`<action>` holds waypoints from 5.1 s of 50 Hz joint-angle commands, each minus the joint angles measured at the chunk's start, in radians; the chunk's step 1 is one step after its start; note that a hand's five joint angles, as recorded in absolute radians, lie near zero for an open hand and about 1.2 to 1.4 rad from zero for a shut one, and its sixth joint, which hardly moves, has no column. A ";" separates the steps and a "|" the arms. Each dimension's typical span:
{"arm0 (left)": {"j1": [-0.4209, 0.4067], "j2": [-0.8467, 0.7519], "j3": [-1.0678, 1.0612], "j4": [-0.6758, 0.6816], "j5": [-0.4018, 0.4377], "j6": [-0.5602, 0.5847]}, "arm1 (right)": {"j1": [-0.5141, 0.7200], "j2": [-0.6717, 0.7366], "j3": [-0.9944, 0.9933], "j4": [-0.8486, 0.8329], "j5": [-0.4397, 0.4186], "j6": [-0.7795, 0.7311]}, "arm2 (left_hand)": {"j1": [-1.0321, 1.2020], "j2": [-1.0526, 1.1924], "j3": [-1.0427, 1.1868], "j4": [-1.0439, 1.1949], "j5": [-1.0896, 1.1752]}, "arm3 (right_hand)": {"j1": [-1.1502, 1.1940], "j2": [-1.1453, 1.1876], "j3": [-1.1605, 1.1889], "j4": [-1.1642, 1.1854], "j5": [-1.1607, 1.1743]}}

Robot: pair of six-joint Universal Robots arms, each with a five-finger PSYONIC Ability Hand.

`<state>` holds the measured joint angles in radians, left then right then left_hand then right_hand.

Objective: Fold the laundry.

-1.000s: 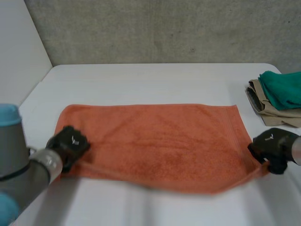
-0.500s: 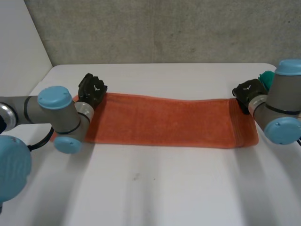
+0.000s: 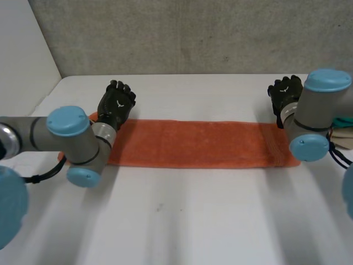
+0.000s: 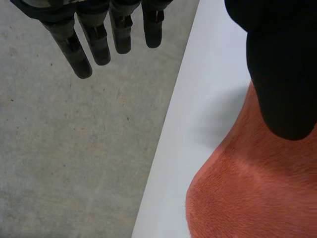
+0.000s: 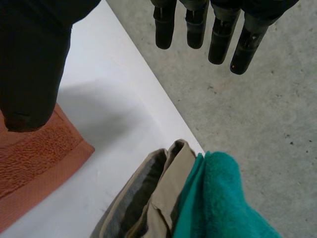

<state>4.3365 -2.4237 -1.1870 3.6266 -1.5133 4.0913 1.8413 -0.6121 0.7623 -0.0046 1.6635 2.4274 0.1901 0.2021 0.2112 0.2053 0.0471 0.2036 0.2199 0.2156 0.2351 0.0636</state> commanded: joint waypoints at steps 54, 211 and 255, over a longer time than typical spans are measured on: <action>0.149 0.402 -0.471 -0.140 0.085 -0.416 | -0.155 -0.268 0.628 -0.110 -0.228 0.114 | 0.023 0.011 0.002 0.008 -0.008 | 1.193 1.176 1.181 1.161 1.158; -0.317 0.124 -0.040 -0.372 -0.050 -0.683 | 0.193 -0.360 0.523 0.038 -0.157 0.644 | 0.258 0.246 0.237 0.243 0.227 | -0.029 -0.045 -0.041 -0.061 -0.064; -0.333 0.322 -0.352 -0.298 -0.242 -0.488 | 0.280 -0.130 0.112 0.302 -0.291 0.599 | 1.143 1.131 1.122 1.127 1.111 | -0.029 -0.045 -0.041 -0.061 -0.064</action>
<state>4.0161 -2.1185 -1.4917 3.3286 -1.7426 3.6006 2.0864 -0.8637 0.9718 0.2441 1.3894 3.0183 1.1056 1.1927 1.1874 1.1982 0.9604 0.2024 0.2194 0.2149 0.2337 0.0632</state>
